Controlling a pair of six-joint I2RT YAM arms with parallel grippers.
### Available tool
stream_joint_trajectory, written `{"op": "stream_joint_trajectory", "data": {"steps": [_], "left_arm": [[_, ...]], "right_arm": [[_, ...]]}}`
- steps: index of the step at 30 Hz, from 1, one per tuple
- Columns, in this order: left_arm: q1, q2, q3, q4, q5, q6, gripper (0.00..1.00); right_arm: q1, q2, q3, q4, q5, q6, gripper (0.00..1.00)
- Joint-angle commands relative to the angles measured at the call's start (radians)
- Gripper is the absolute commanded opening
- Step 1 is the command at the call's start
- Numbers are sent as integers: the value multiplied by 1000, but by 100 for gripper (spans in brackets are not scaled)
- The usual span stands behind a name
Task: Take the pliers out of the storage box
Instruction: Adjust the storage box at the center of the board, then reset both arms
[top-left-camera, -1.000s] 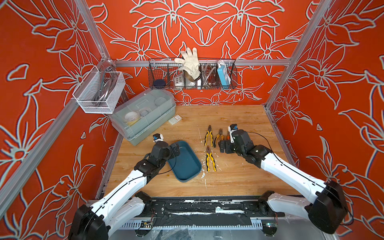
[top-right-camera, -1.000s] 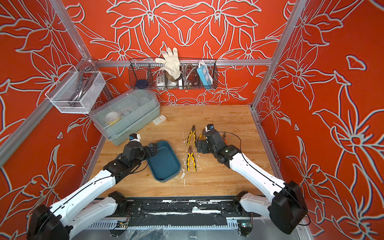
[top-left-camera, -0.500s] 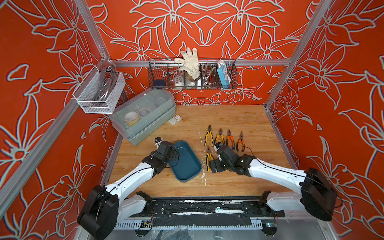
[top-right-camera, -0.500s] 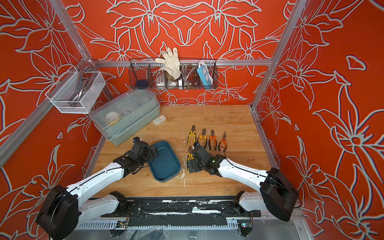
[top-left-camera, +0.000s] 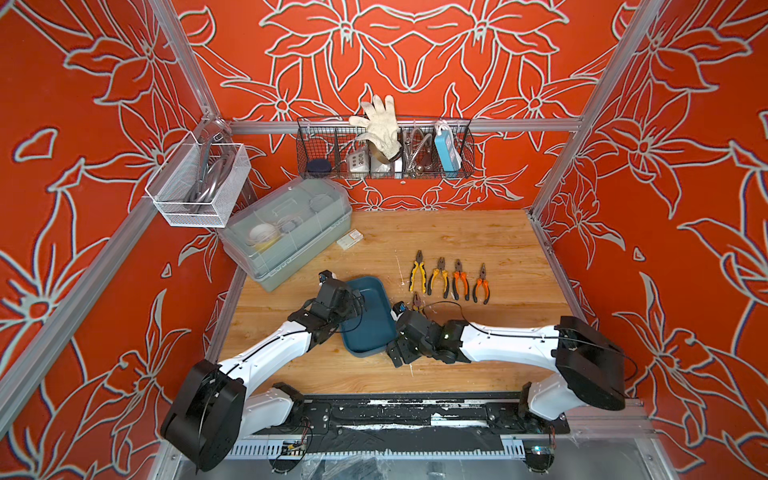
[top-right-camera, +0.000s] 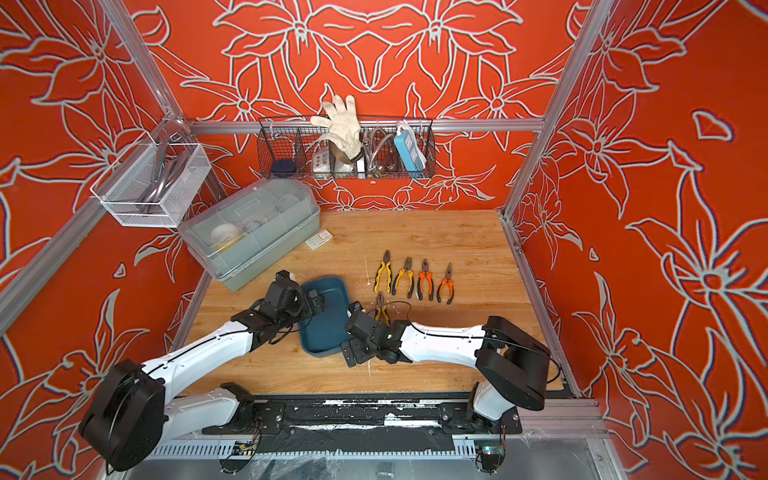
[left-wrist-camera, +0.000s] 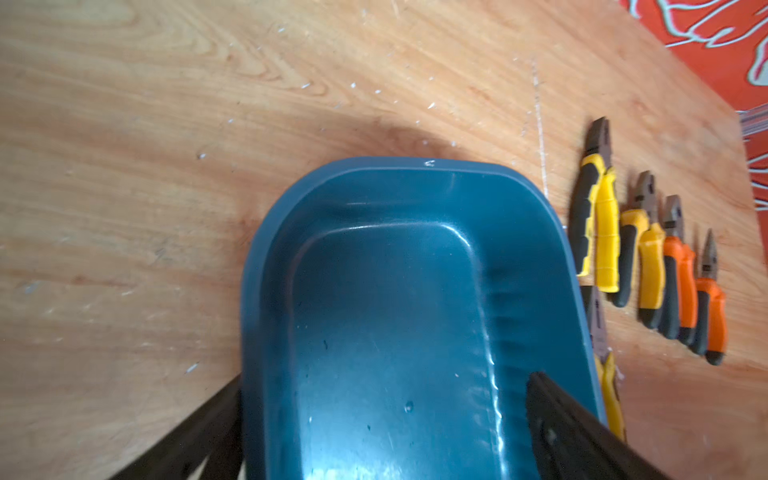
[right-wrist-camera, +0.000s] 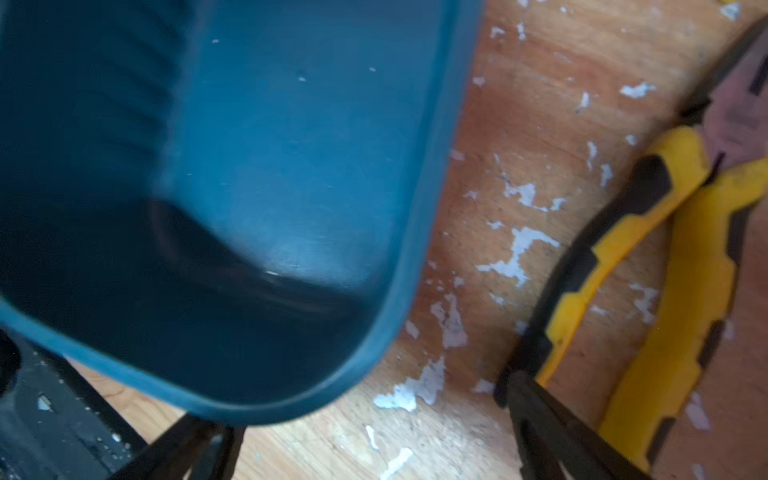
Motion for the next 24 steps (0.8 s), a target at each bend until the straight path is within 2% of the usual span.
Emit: {"op": "stream_joint_trajectory", "data": {"steps": [1,5,9,12,14,16,17,18,20,21,24], "left_arm": [[5,-20,-5,53,31,33,99],[5,-26,13,6,-16,34,99],[5,-69,9,-35,-76,37,99],[5,-116,-15,-35,-108,37,99],[5,-149,-35,-26,-122,34,99],[5,-174,-61,-6,-135,23,99],[5,-208,-72,5,-142,20,99],[5,-225,-85,16,-152,18,99],[5,-249,-103,22,-194,6,99],[5,-260,-112,25,-216,4,99],[4,-287,-131,32,-264,8,99]], "right_arm": [[15,2,27,-10,52,1,100],[15,-70,-4,-65,110,16,100],[15,-238,-77,-108,182,12,100],[13,-408,-118,-190,371,-13,100],[10,-521,-156,-194,519,-99,100],[5,-647,-223,-110,649,-279,100],[4,-688,-260,-53,694,-334,100],[-1,-753,-334,86,726,-457,99],[-42,-844,-431,281,710,-636,100],[-80,-870,-458,347,714,-674,100],[-298,-894,-464,368,656,-669,100]]}}
